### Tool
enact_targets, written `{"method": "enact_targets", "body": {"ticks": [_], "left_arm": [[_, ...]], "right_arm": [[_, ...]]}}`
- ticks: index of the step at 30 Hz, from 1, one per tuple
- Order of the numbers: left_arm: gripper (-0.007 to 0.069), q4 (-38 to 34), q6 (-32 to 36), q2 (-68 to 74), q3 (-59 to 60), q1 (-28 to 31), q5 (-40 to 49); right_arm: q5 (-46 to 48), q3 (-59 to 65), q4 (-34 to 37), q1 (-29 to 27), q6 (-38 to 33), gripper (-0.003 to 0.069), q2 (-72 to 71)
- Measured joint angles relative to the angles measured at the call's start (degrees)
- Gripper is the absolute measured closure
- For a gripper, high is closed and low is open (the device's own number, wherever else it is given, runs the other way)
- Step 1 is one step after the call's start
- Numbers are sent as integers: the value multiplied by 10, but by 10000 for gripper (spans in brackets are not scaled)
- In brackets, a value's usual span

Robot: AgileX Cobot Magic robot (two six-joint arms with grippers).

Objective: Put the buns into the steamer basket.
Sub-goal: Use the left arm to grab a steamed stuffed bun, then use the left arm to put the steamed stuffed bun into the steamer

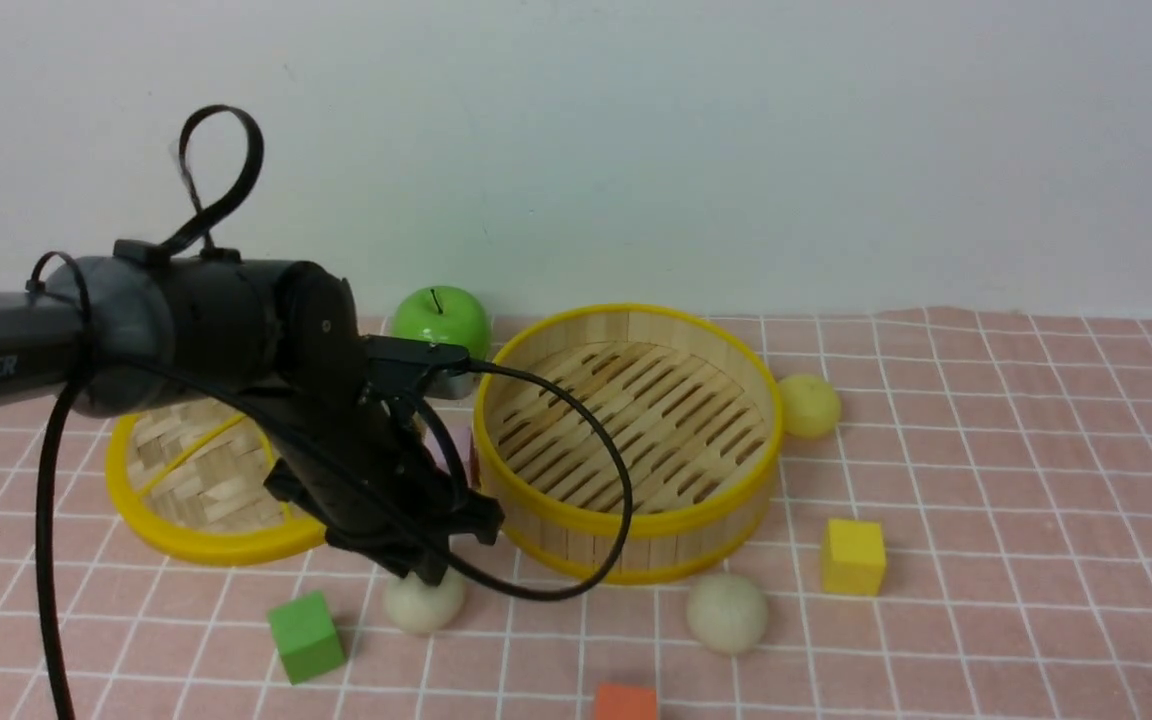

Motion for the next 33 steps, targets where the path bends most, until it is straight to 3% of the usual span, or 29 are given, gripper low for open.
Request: {"method": "enact_targets", "body": {"ticks": [2,4,11,18,22,33], "left_arm": [[610,0,2,0,0,0,8],[631,0,6,0,-1,0,12],[632,-18,17,-51,-38,0,64],[632,-112,140,-82,-131,-34,30],[632,-107,157,-42,-156,-43,-15],[630,-9,141,52,-178,-43,-82]], "right_arm": [[0,0,0,0,0,419,0],[0,0,0,0,0,419,0],[0,0,0,0,0,419,0],[0,0,0,0,0,419,0],[0,0,0,0,0,419,0],[0,0,0,0,0,419,0]]}}
